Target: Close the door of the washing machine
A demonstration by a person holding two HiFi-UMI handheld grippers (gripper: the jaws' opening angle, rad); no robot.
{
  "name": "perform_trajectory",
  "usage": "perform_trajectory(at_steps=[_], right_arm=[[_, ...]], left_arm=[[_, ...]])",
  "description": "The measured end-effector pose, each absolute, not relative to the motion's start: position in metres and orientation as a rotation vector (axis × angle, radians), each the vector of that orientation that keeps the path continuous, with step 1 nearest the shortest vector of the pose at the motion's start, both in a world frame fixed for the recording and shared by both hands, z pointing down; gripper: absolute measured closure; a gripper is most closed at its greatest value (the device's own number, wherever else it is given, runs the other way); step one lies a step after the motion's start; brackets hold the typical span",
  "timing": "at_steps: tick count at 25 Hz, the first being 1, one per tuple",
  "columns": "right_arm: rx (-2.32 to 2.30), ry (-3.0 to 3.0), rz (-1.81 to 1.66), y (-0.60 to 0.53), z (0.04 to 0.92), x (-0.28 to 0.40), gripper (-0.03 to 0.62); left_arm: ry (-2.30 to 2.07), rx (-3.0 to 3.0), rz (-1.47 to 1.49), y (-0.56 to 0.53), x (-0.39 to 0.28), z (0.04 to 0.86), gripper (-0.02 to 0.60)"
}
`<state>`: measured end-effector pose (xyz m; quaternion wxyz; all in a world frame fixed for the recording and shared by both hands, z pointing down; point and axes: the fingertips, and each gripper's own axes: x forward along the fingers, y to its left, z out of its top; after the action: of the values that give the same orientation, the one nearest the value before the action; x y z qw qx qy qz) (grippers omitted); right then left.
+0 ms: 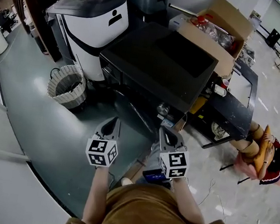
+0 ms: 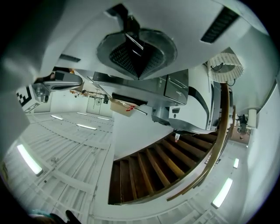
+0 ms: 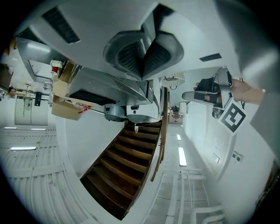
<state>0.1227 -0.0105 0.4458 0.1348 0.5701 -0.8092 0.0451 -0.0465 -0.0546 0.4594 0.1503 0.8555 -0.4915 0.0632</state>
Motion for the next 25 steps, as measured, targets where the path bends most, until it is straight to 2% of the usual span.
perform_trajectory(at_steps=[25], right_arm=[[1.644,-2.366,0.118,-0.0064,0.4413,0.1190,0.583]], left_arm=[[-1.392,2.470,0.161,-0.0520,-0.0460,0.4536,0.557]])
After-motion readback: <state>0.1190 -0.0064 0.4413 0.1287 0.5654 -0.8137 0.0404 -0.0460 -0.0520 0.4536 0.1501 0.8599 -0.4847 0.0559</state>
